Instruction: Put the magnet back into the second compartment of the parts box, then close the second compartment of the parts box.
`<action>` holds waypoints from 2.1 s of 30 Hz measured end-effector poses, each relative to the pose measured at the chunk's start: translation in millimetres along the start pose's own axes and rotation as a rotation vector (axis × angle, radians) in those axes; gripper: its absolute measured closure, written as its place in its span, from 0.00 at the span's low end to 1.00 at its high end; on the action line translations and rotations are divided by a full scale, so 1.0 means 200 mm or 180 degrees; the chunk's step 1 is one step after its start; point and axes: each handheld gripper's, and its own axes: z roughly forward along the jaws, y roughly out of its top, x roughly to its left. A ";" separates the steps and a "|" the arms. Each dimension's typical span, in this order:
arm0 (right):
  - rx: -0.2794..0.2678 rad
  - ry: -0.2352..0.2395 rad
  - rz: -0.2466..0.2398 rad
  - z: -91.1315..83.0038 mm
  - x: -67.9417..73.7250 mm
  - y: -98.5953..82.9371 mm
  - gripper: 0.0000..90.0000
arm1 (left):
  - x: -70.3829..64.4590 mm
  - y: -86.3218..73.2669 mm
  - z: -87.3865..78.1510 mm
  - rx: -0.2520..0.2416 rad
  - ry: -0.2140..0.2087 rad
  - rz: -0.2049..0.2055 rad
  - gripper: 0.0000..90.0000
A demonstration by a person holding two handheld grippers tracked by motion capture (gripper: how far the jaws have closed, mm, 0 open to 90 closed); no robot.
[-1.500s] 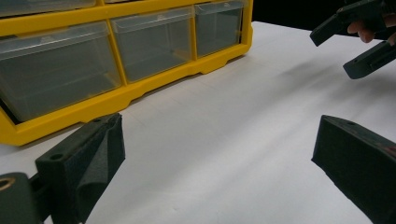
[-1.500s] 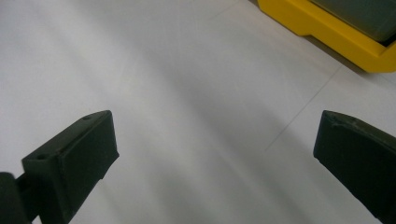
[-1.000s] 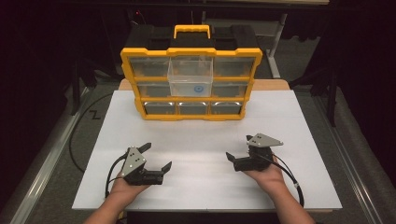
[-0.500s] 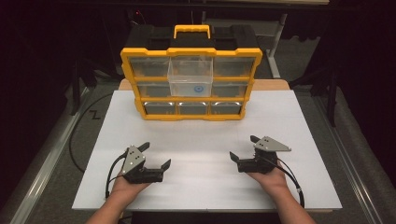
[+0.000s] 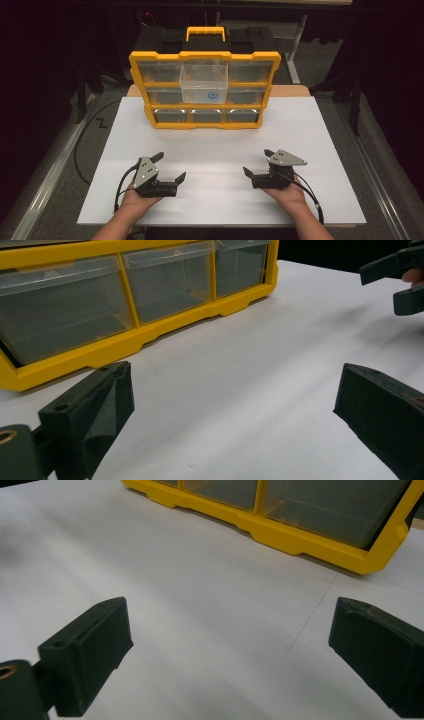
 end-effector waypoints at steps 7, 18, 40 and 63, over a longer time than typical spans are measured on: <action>-0.0050 0.0034 -0.0011 -0.02 0.02 0.00 0.38 | -0.01 0.00 0.01 0.0008 -0.0025 0.0027 0.04; -0.0107 0.0013 0.0047 -0.02 0.03 0.01 0.59 | -0.01 0.00 0.00 0.0008 -0.0029 0.0038 0.04; -0.0138 -0.0104 0.0052 -0.02 0.04 0.01 0.97 | 0.00 0.00 -0.02 -0.0043 -0.0071 0.0017 0.04; -0.0237 -0.0039 -0.0116 0.03 0.15 0.08 1.00 | -0.01 0.01 -0.02 -0.0042 -0.0074 0.0044 0.04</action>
